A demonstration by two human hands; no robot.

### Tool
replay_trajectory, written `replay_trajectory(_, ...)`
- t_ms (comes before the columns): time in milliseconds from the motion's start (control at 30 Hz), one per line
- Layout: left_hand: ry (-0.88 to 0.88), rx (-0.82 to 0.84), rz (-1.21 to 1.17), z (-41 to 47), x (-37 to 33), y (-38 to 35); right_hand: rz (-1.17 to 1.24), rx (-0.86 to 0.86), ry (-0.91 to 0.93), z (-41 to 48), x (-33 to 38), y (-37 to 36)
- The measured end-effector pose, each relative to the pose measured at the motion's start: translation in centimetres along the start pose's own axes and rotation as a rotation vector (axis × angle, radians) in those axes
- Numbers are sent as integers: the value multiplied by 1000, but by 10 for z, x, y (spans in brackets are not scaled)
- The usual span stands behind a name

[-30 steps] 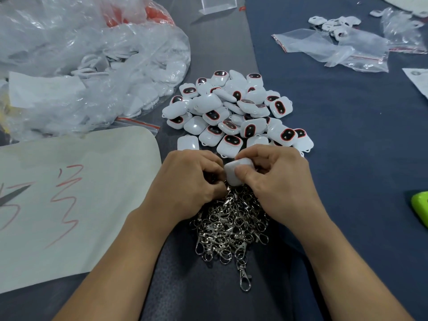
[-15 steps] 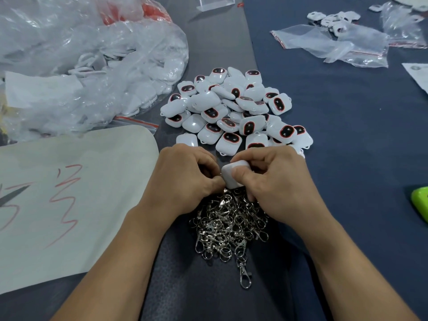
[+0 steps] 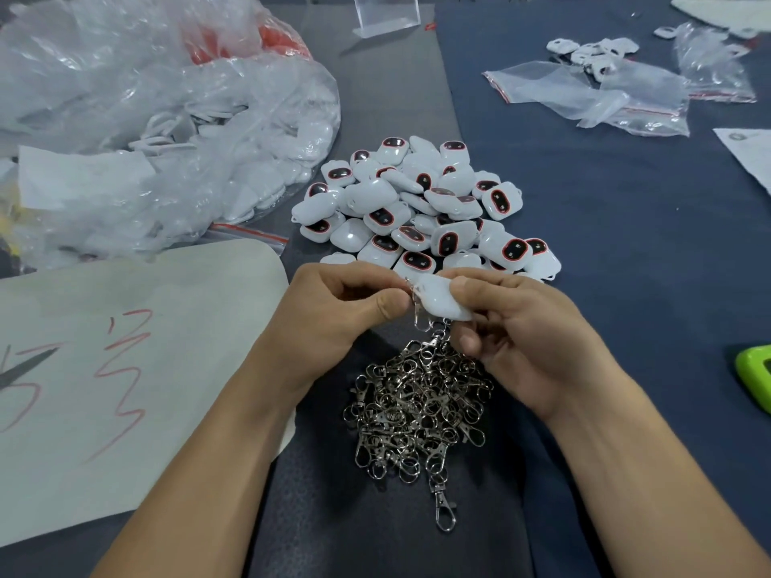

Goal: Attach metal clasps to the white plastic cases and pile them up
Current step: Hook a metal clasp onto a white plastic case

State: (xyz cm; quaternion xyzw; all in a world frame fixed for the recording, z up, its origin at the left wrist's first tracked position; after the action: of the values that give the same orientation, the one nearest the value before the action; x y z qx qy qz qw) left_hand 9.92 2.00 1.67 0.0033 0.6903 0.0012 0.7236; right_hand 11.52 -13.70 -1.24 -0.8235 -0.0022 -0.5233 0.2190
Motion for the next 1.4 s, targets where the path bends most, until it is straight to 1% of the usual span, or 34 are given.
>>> replay_trajectory(100,-3,15,-53,-1,0,-4,79,50,-9,0,-2,-6)
replay_trajectory(200,9,11,-104,-3,1,-5,78,57,7,0,0,-6)
replay_trajectory(267,-11,-25,-125,-3,-1,-3,77,58,18,0,1,-6)
replay_trajectory(367,-81,-70,-147,-2,-9,1,65,27,27,-1,1,-5)
replay_trajectory(433,-119,-100,-108,-1,-13,4,57,-18,41,-2,3,-2)
replay_trajectory(533,-206,-154,75,-3,-24,7,78,-65,76,-5,8,1)
replay_trajectory(633,-319,-154,330,-9,-37,3,52,-99,125,-8,13,3)
replay_trajectory(700,-401,-141,537,-15,-44,-1,-58,-143,197,-9,19,6)
replay_trajectory(767,-492,-139,765,-21,-50,-8,-253,-205,304,-12,28,7)
replay_trajectory(800,-517,-151,828,-23,-52,-11,-315,-219,345,-14,31,6)
replay_trajectory(833,-508,-177,823,-23,-52,-9,-324,-220,361,-14,33,6)
replay_trajectory(867,-462,-210,758,-21,-50,-4,-284,-209,346,-13,31,5)
replay_trajectory(933,-292,-248,505,-13,-36,9,-118,-168,250,-9,24,5)
replay_trajectory(967,-194,-225,356,-9,-26,10,-33,-147,193,-7,19,4)
replay_trajectory(1033,-39,-120,118,-3,-8,0,62,-118,110,-5,11,3)
replay_trajectory(1100,17,-51,11,-2,0,-9,92,-107,74,-3,6,3)
replay_trajectory(1300,41,-144,-92,-2,3,-5,80,-120,86,-3,5,4)
replay_trajectory(1333,21,-168,-57,-2,1,-2,63,-131,106,-3,7,4)
replay_trajectory(1400,-73,-222,173,-4,-7,4,-51,-183,221,-6,19,10)
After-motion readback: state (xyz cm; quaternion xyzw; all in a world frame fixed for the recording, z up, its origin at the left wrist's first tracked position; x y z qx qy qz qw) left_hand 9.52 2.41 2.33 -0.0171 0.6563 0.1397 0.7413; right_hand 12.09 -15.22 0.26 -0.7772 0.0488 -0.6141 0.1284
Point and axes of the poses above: each hand's wrist, its own z-axis towards the middle knuckle, its own y-axis out of the back of the hand, x = y × z, the point moved 10 cm from there along z, towards the middle knuckle, and after that the axes turned 1 degree about x, right-handed, at the moved point
